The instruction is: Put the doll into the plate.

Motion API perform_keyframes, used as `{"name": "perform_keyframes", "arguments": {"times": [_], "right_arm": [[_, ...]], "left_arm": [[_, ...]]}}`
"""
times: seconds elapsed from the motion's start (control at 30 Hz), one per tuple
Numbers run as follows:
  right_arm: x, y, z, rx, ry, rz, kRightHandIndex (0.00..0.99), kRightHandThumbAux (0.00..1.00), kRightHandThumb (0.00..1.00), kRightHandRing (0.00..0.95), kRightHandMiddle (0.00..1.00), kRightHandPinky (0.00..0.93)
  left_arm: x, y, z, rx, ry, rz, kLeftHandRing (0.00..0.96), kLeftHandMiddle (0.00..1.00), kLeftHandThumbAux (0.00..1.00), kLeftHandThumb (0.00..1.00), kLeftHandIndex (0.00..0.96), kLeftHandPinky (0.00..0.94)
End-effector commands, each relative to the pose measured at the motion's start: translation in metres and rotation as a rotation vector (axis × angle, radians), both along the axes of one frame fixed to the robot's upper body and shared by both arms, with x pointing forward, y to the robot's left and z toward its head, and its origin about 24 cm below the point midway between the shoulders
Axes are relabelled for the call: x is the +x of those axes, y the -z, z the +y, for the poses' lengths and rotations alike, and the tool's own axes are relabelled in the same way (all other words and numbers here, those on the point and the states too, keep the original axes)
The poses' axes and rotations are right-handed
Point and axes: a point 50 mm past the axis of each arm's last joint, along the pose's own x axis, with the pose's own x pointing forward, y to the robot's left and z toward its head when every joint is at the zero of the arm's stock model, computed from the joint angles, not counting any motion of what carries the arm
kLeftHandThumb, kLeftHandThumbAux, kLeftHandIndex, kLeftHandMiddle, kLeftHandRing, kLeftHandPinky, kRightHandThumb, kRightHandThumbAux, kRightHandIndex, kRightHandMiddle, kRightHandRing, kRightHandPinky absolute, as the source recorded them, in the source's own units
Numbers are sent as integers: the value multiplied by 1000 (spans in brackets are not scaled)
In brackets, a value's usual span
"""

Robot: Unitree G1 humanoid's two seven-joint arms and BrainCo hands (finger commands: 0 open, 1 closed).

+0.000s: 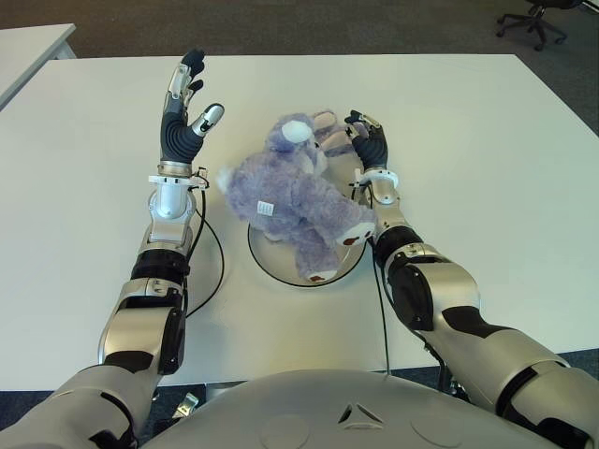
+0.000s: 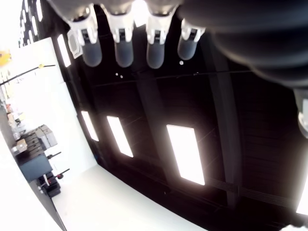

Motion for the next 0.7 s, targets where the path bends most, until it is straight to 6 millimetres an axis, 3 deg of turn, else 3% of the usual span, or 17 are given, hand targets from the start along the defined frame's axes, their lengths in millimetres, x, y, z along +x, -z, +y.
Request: {"name": "perform_keyframes", "arguments": {"times": [0.03, 0.7], "right_arm": [[-27, 50, -7, 18, 23, 200, 398, 734, 684, 164, 169, 220], [-26, 49, -9, 35, 27, 192, 398, 733, 683, 166, 168, 226]], "left_arm": [[3, 7, 0, -32, -5, 32, 100, 109, 340, 0, 0, 100], [5, 21, -2, -82, -14, 90, 99, 110, 403, 0, 0, 100]]}}
